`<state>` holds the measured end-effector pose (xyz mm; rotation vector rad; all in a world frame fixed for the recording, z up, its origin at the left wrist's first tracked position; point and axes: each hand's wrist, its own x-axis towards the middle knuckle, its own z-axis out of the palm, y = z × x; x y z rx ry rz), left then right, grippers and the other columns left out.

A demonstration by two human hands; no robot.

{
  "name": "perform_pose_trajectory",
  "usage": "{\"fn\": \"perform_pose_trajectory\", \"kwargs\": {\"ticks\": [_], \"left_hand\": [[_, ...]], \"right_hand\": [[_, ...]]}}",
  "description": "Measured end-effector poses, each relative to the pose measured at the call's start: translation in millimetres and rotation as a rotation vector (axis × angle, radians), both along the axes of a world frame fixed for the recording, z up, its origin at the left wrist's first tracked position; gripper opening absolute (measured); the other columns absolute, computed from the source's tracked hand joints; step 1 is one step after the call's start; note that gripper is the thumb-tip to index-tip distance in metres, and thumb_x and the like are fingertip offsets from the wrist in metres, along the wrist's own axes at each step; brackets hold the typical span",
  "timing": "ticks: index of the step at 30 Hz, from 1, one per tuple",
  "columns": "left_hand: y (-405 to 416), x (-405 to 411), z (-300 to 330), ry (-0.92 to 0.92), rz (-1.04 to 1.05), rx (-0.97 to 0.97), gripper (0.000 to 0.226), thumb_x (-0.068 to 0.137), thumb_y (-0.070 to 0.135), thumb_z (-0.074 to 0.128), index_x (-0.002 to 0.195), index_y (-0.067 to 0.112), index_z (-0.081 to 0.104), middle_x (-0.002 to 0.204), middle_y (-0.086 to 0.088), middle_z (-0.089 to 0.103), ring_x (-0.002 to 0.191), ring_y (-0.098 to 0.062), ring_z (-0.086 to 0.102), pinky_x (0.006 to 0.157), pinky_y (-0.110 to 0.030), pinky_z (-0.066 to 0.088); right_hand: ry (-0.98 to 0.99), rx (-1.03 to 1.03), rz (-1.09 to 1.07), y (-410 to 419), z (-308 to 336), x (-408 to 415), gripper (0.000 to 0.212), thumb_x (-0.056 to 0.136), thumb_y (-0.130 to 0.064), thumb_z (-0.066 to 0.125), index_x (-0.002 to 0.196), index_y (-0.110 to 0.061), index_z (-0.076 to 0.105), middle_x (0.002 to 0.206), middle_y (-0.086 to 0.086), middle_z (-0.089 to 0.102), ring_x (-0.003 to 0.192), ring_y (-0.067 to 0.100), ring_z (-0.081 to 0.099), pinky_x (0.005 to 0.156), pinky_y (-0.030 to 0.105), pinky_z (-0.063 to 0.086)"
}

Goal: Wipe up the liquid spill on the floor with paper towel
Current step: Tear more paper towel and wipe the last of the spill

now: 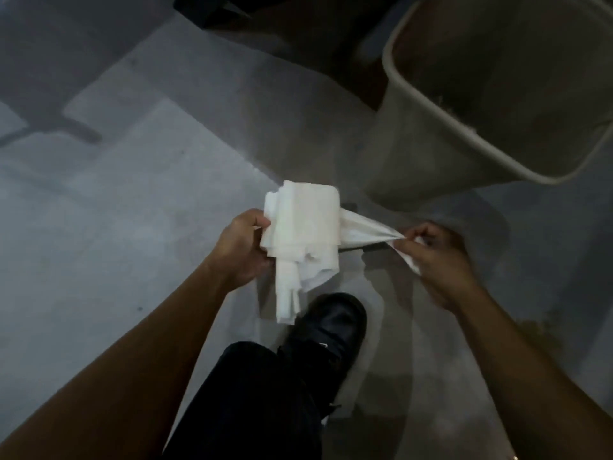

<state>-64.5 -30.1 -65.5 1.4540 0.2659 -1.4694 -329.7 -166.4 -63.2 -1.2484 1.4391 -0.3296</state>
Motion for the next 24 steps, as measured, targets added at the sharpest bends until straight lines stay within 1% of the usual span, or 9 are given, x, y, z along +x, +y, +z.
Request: {"fn": "perform_pose_trajectory", "kwargs": {"ticks": [4,5,7,10,13,16,20,22,24], "left_hand": [[-17.4,-24.9,-13.1,-0.948,-0.35,0.331,0.027,0.097,0.032,0.05,0.112,0.012,0.056,0.104,-0.018,0.068,0.09,-0.032,0.067,0.076,-0.043,0.058],[-23.6,-35.3,-6.4,-1.16,-0.413,0.294,0.036,0.096,0.039,0.051,0.121,0.013,0.053,0.109,-0.017,0.065,0.096,-0.032,0.064,0.079,-0.042,0.054],[-37.1,-63.8,7.8,-1.336,-0.541,0.192,0.062,0.088,0.059,0.052,0.135,0.019,0.044,0.126,-0.017,0.053,0.111,-0.036,0.054,0.087,-0.048,0.051],[-59.6,-124.5,13.8,-1.299,-0.948,0.228,0.099,0.074,0.079,0.055,0.153,0.035,0.016,0.147,-0.014,0.034,0.131,-0.039,0.038,0.098,-0.059,0.045],[-77.5,-144.2,1.4,-1.268,-1.177,0.324,0.103,0.081,0.056,0.067,0.157,0.037,-0.001,0.151,-0.018,0.026,0.132,-0.043,0.036,0.098,-0.062,0.043],[-92.6,-126.9,3.3,-1.195,-1.032,0.245,0.089,0.091,0.028,0.061,0.16,0.028,0.005,0.144,-0.022,0.045,0.126,-0.043,0.05,0.098,-0.053,0.048],[-86.6,-89.9,16.5,-0.982,-0.702,0.098,0.059,0.086,0.02,0.06,0.143,0.027,0.046,0.131,-0.011,0.061,0.116,-0.034,0.06,0.097,-0.042,0.051],[-76.2,-66.4,14.6,-0.867,-0.54,0.068,0.053,0.07,0.019,0.056,0.123,0.021,0.062,0.108,-0.008,0.07,0.094,-0.032,0.067,0.073,-0.042,0.058],[-63.4,-44.3,6.6,-0.818,-0.422,0.131,0.052,0.064,0.017,0.052,0.113,0.014,0.067,0.093,-0.012,0.07,0.078,-0.033,0.066,0.058,-0.033,0.051]], "right_hand": [[-0.031,0.089,-0.063,-4.4,11.6,-33.7,0.025,0.084,0.011,0.068,0.087,-0.012,0.059,0.089,0.019,0.073,0.073,0.031,0.073,0.076,0.048,0.058],[-0.03,0.091,-0.056,-3.8,11.1,-37.7,0.028,0.084,0.013,0.065,0.092,-0.013,0.061,0.096,0.022,0.071,0.074,0.031,0.073,0.075,0.047,0.06],[-0.026,0.098,-0.058,-1.7,5.7,-40.7,0.036,0.084,0.013,0.062,0.101,-0.018,0.065,0.094,0.021,0.072,0.071,0.032,0.07,0.071,0.05,0.06],[-0.038,0.106,-0.102,2.2,5.5,-44.6,0.033,0.085,0.011,0.061,0.097,-0.018,0.072,0.078,0.011,0.075,0.069,0.029,0.069,0.073,0.05,0.059],[-0.061,0.112,-0.196,7.6,8.9,-47.5,0.024,0.084,0.01,0.06,0.083,-0.01,0.073,0.071,0.008,0.072,0.065,0.022,0.068,0.074,0.044,0.058],[-0.089,0.126,-0.298,8.2,10.6,-51.9,0.022,0.083,0.011,0.06,0.073,-0.007,0.068,0.064,0.004,0.066,0.06,0.02,0.062,0.066,0.036,0.056],[-0.084,0.141,-0.407,-6.3,6.7,-80.1,0.015,0.08,0.014,0.059,0.083,0.001,0.065,0.062,0.011,0.061,0.052,0.02,0.056,0.049,0.029,0.048],[-0.026,0.131,-0.502,-16.6,7.5,-101.5,0.019,0.076,0.015,0.06,0.074,-0.004,0.064,0.061,0.013,0.058,0.047,0.02,0.05,0.045,0.027,0.042],[0.007,0.123,-0.59,-27.8,10.1,-124.3,0.019,0.078,0.014,0.058,0.076,-0.005,0.062,0.06,0.014,0.053,0.044,0.019,0.047,0.042,0.024,0.04]]}}
